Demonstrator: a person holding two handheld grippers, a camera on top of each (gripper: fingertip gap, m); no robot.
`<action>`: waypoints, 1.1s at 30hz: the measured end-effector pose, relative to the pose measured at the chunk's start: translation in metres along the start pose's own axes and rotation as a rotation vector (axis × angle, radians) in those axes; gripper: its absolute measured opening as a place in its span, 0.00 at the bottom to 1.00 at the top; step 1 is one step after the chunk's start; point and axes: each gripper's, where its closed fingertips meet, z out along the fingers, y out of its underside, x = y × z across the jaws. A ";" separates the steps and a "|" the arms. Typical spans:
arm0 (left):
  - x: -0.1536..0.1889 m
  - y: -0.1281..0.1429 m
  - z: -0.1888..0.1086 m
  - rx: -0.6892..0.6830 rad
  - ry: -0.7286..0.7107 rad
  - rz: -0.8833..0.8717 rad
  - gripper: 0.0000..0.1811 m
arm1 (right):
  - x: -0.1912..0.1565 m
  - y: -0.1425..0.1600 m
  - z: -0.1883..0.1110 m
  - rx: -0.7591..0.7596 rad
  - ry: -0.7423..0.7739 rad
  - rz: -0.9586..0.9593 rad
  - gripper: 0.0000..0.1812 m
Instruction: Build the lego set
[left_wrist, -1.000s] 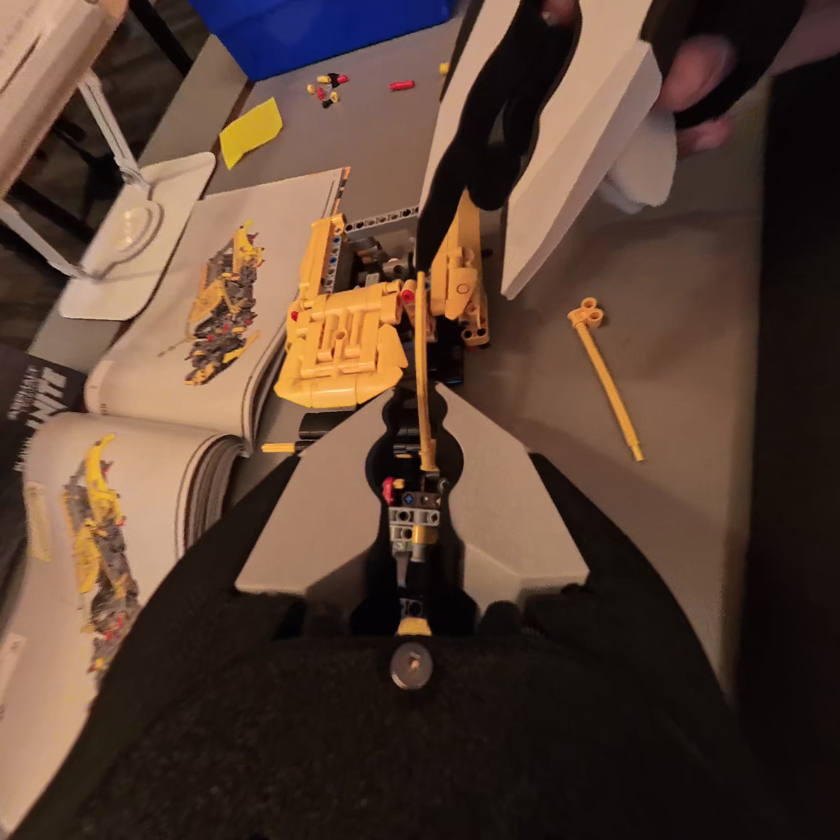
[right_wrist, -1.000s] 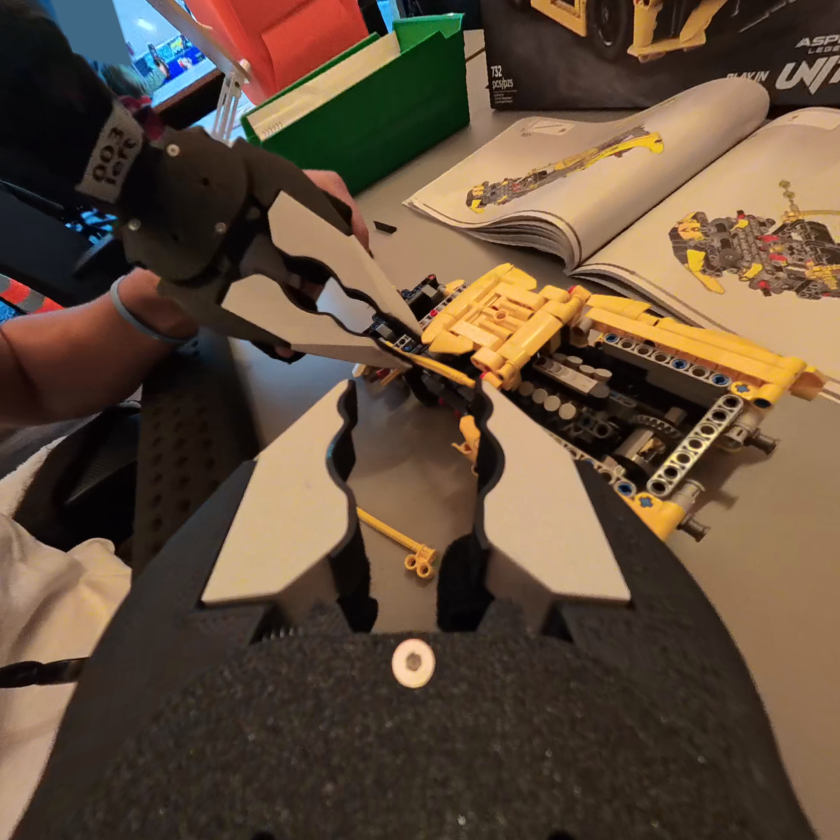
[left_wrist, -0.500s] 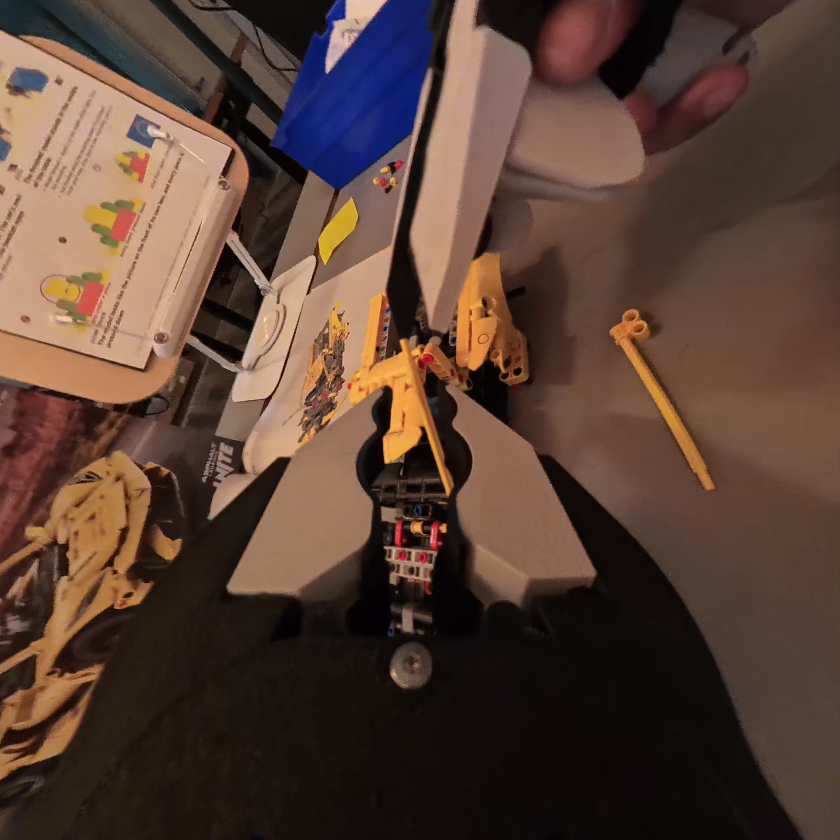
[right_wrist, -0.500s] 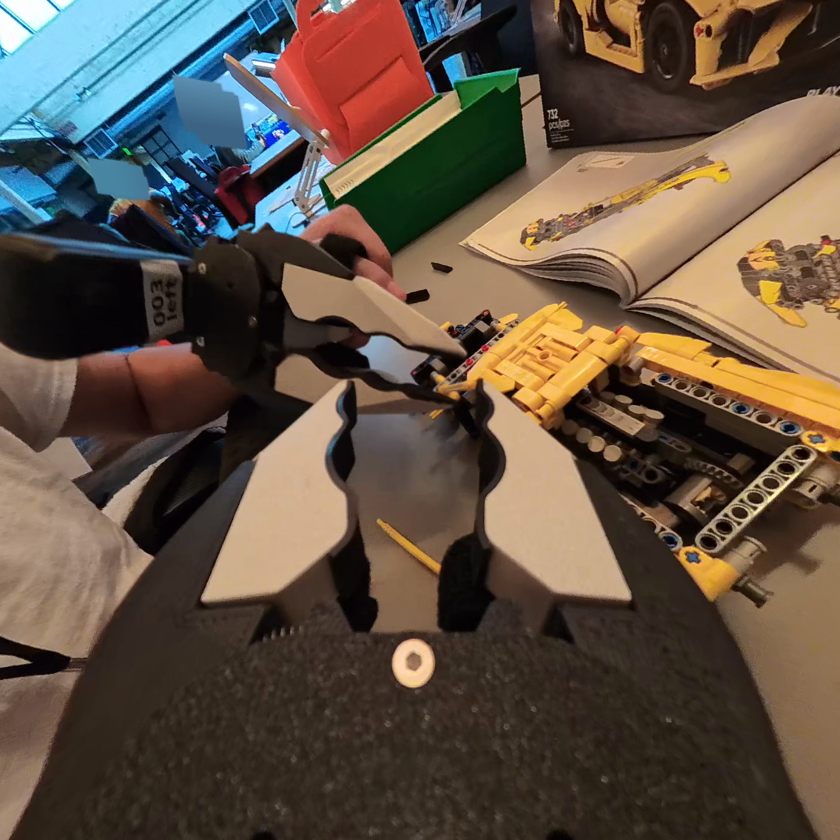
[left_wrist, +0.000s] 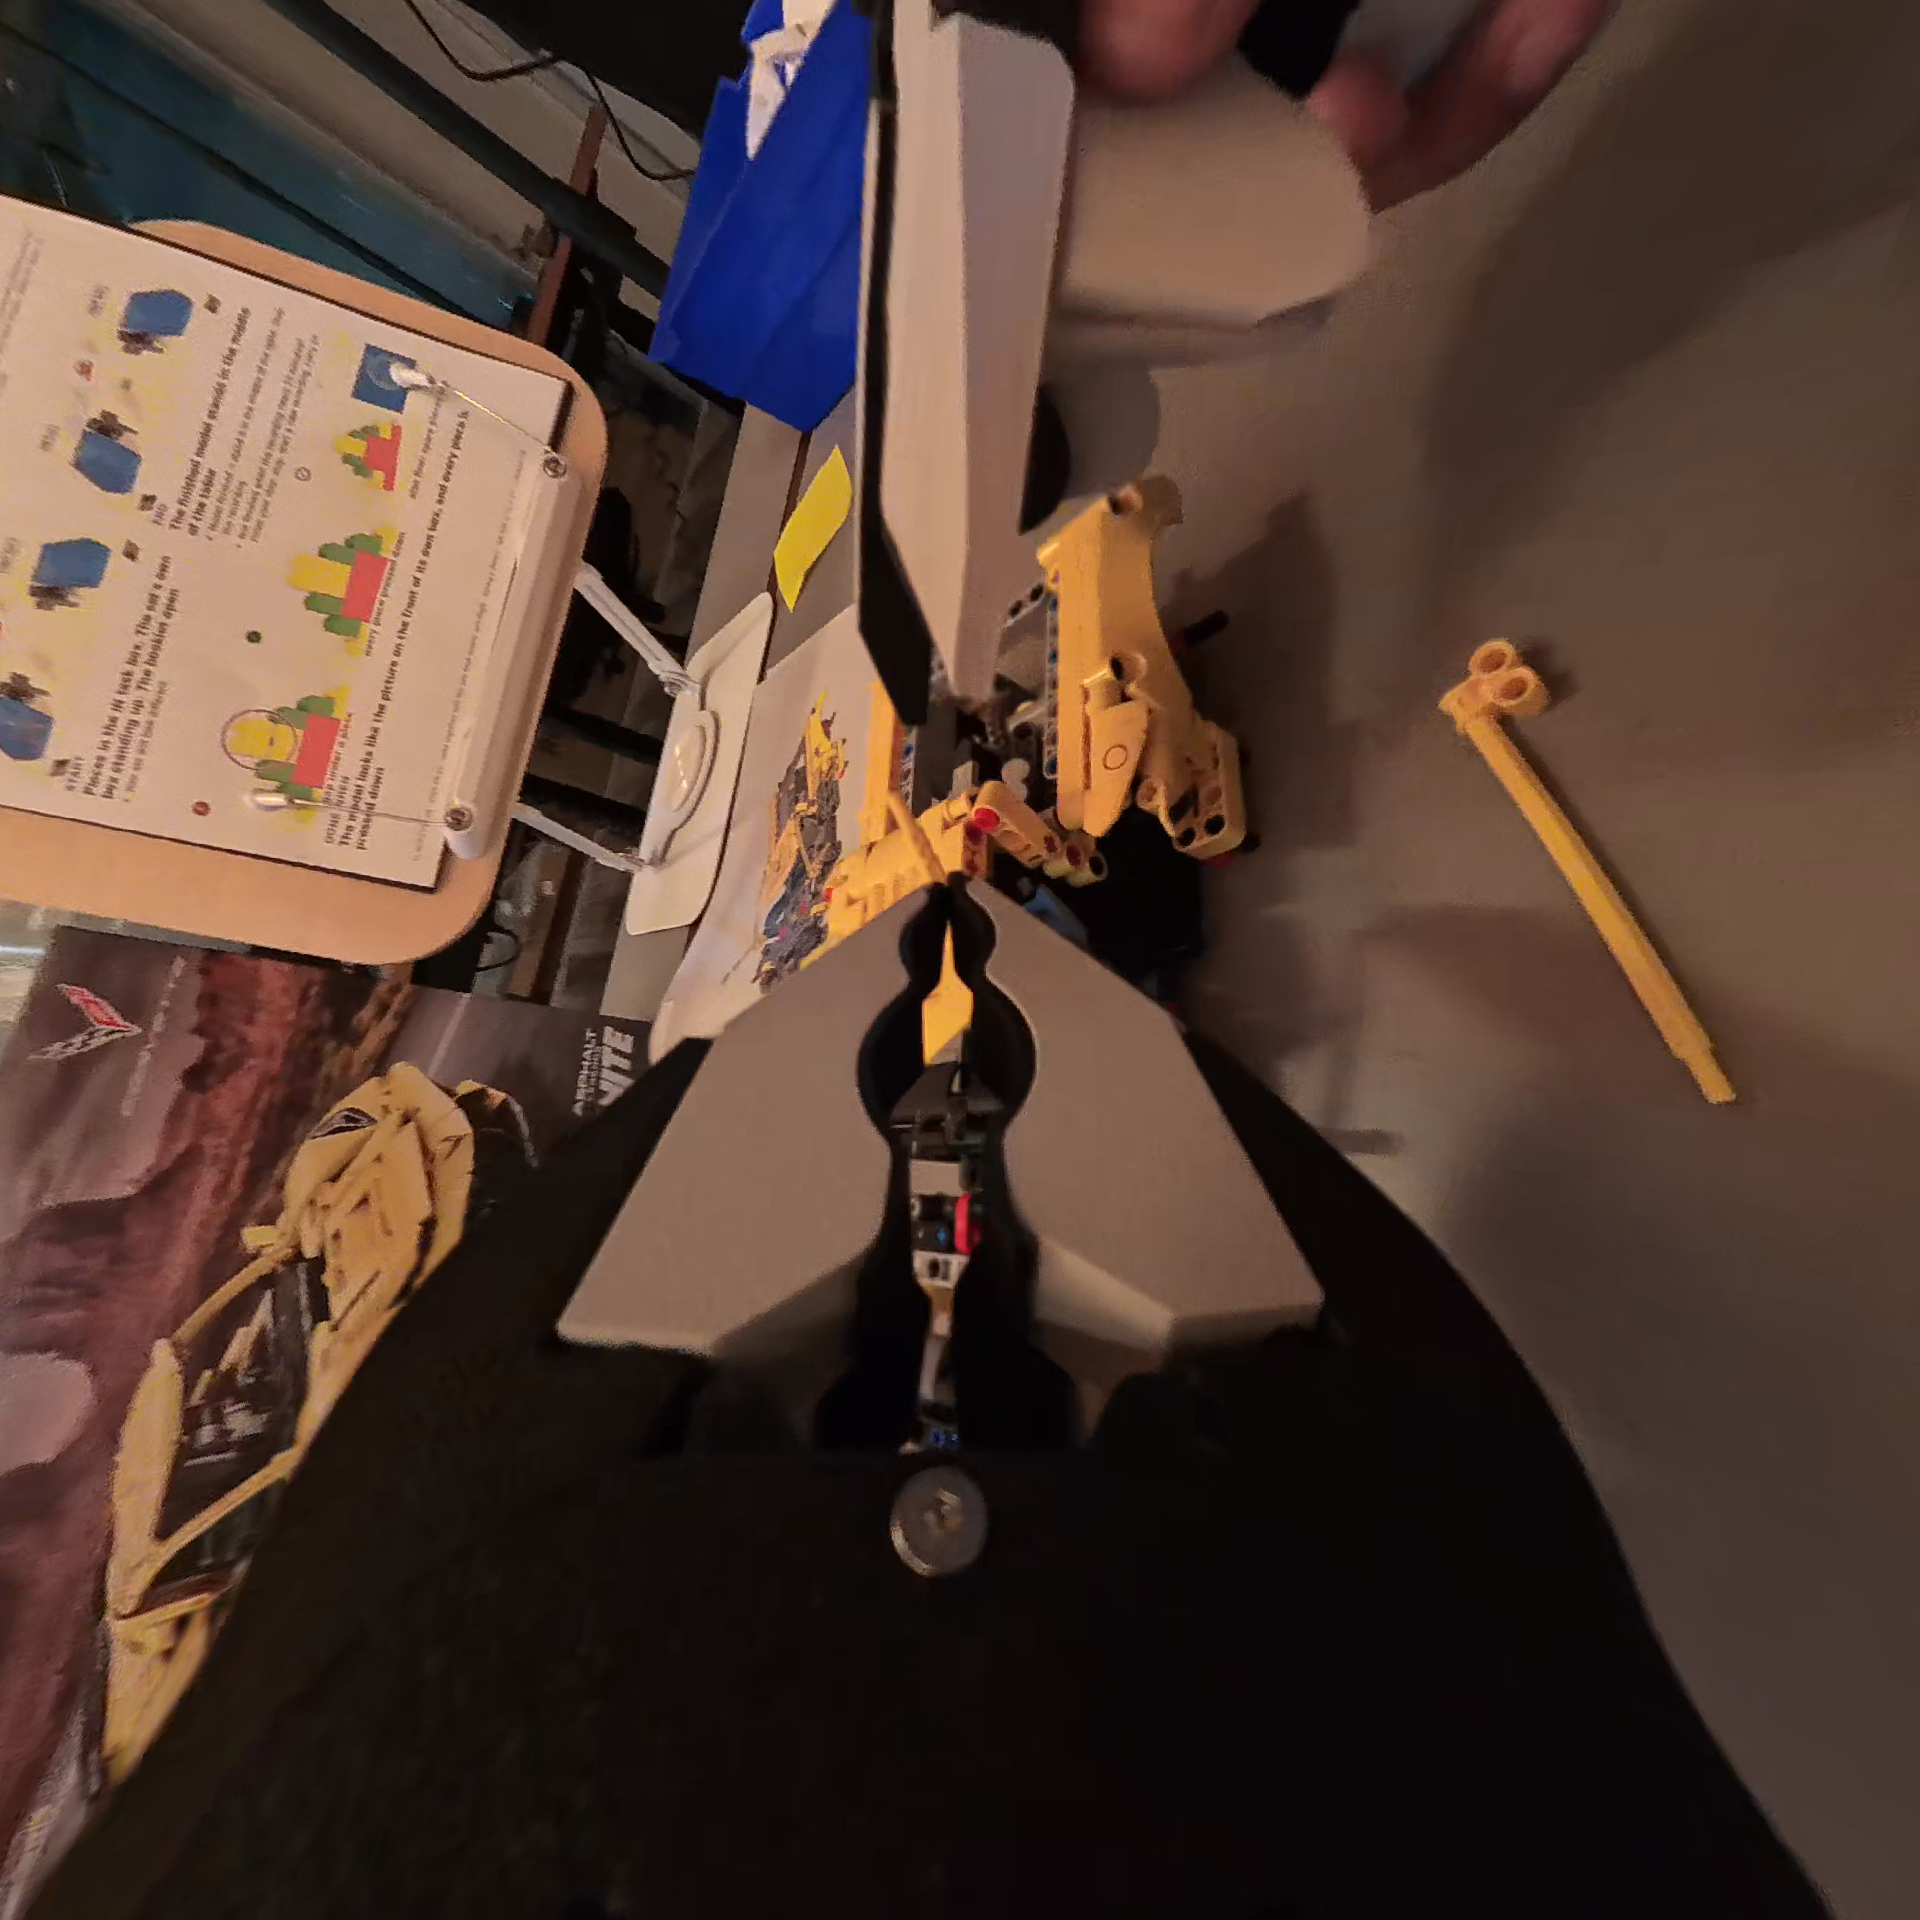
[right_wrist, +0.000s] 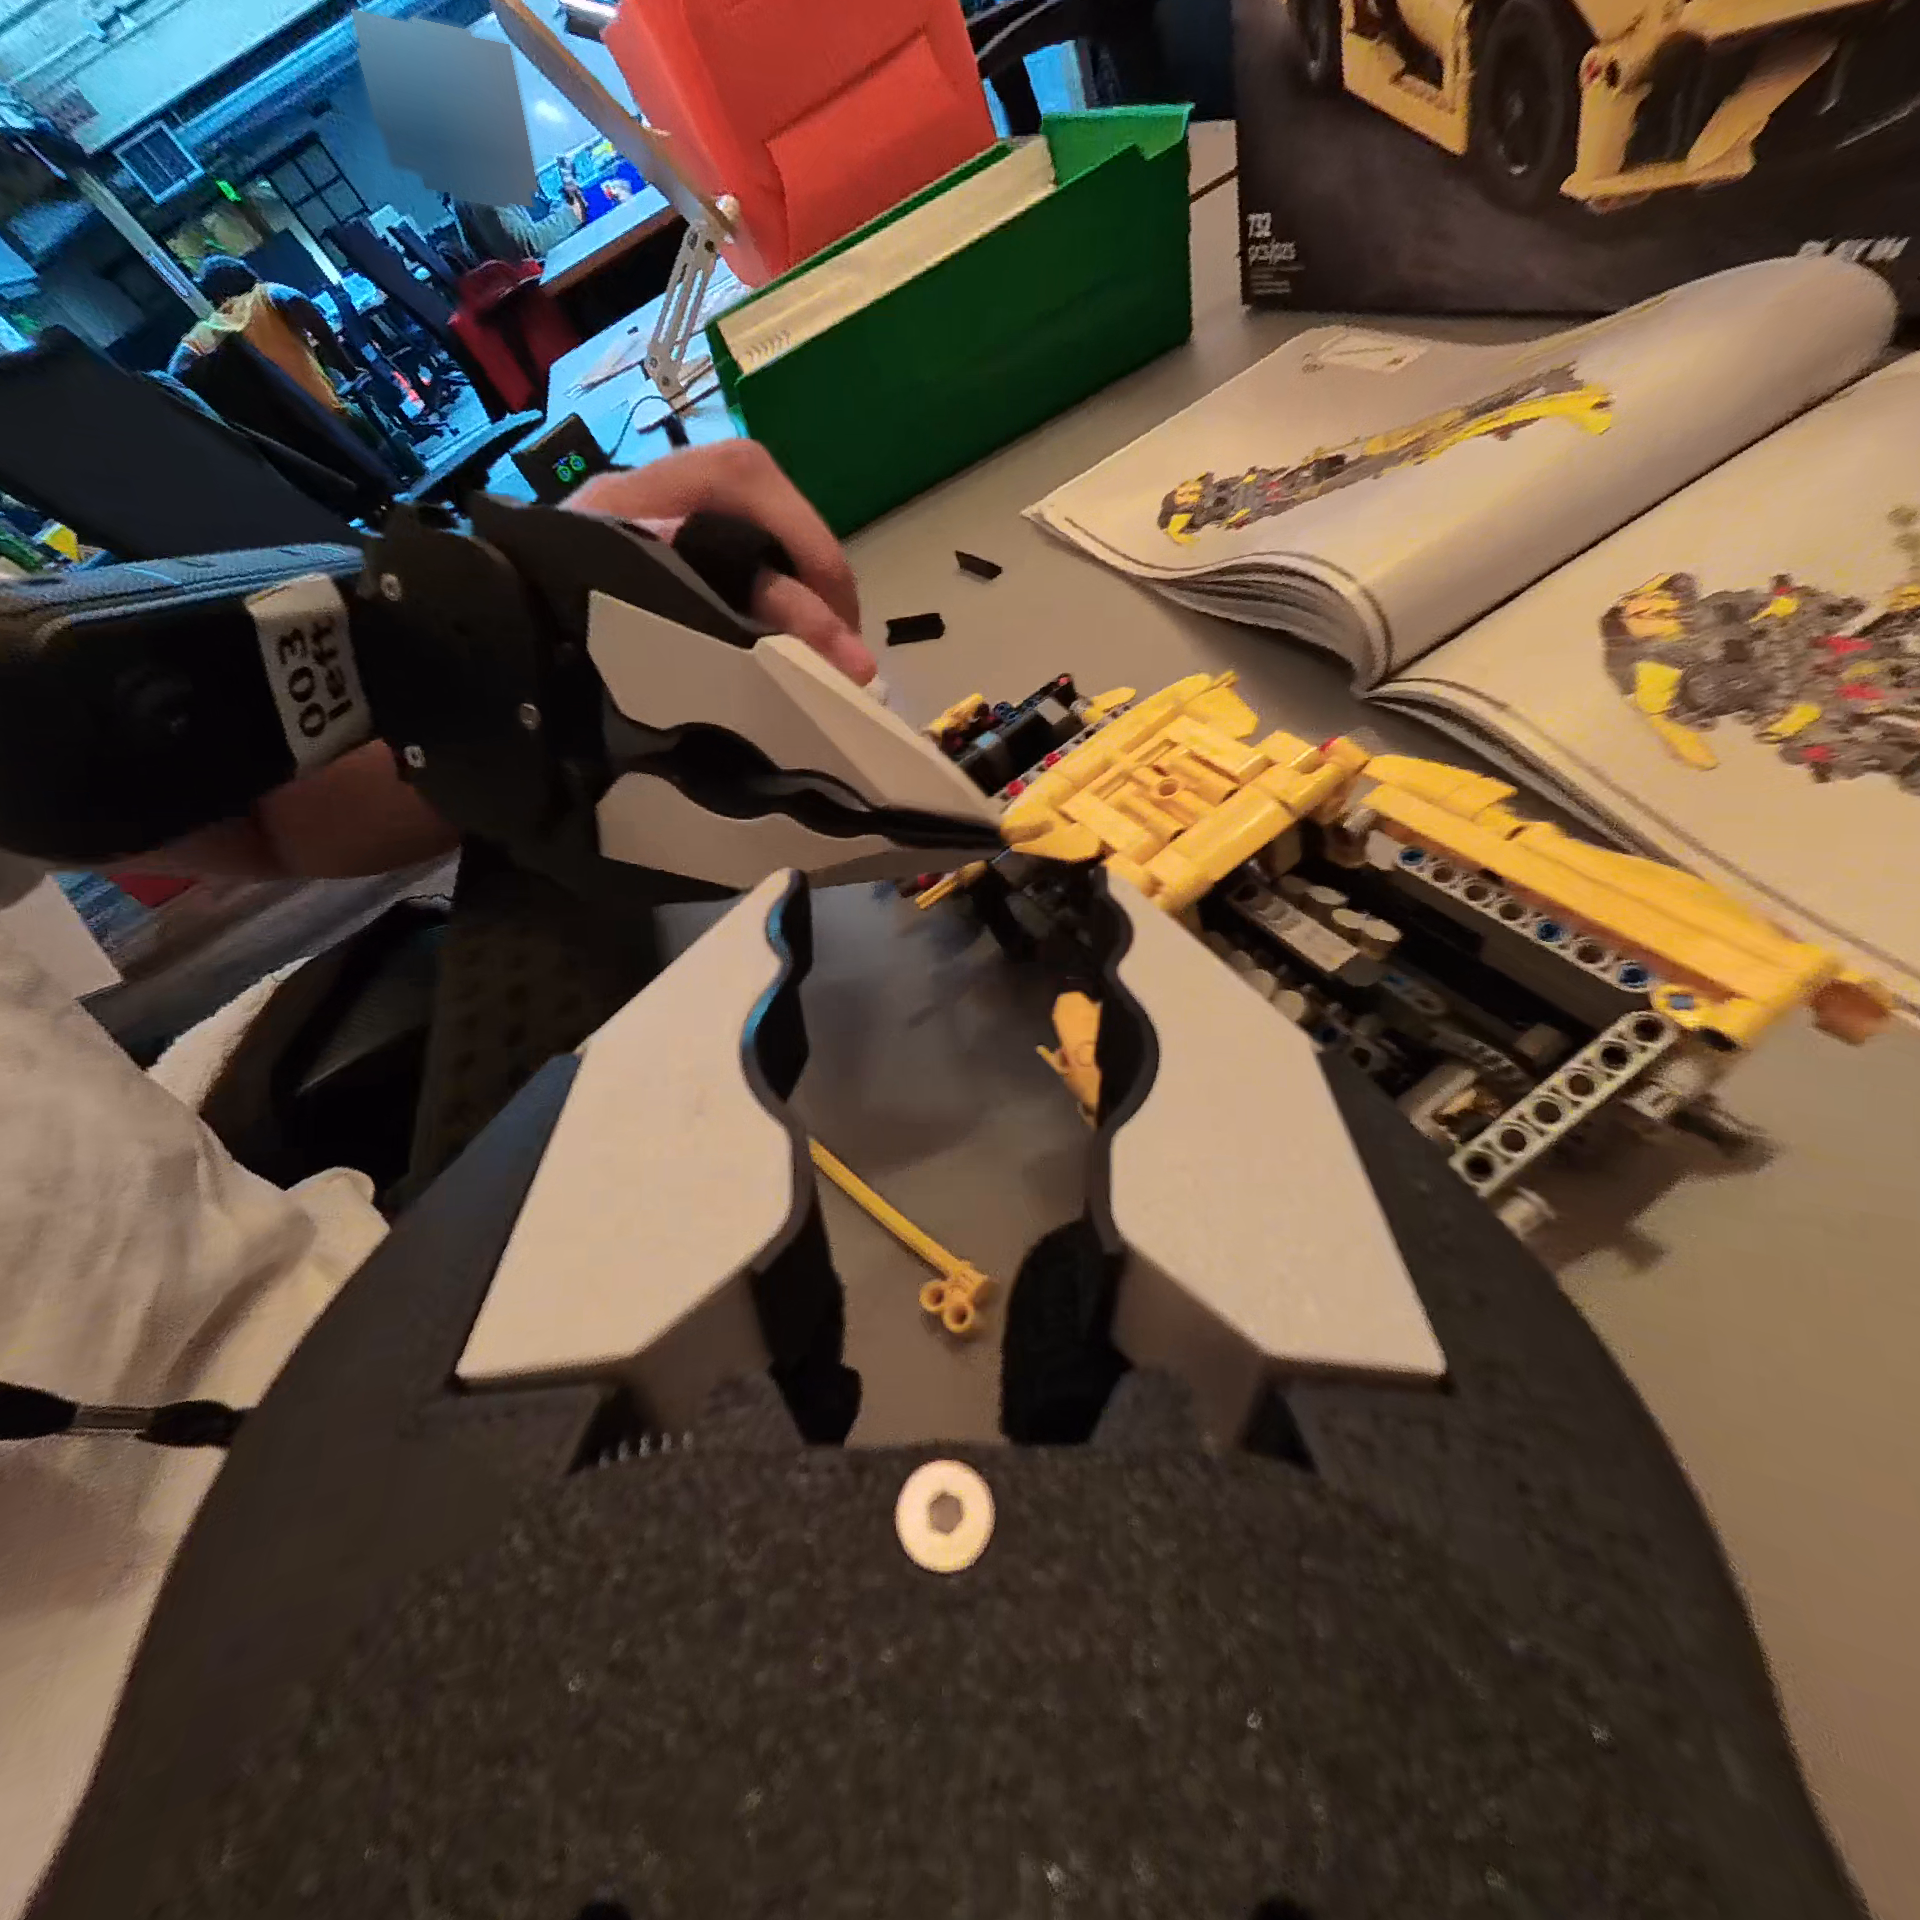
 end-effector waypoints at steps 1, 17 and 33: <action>0.001 0.000 0.000 -0.002 0.009 -0.011 0.00 | 0.003 0.000 0.000 -0.012 0.010 -0.012 0.29; 0.014 -0.001 -0.005 0.029 0.072 -0.089 0.02 | 0.030 0.036 -0.004 -0.145 0.082 0.061 0.15; 0.013 0.008 0.012 -0.069 -0.039 0.107 0.07 | 0.010 0.019 0.011 -0.090 -0.031 0.144 0.17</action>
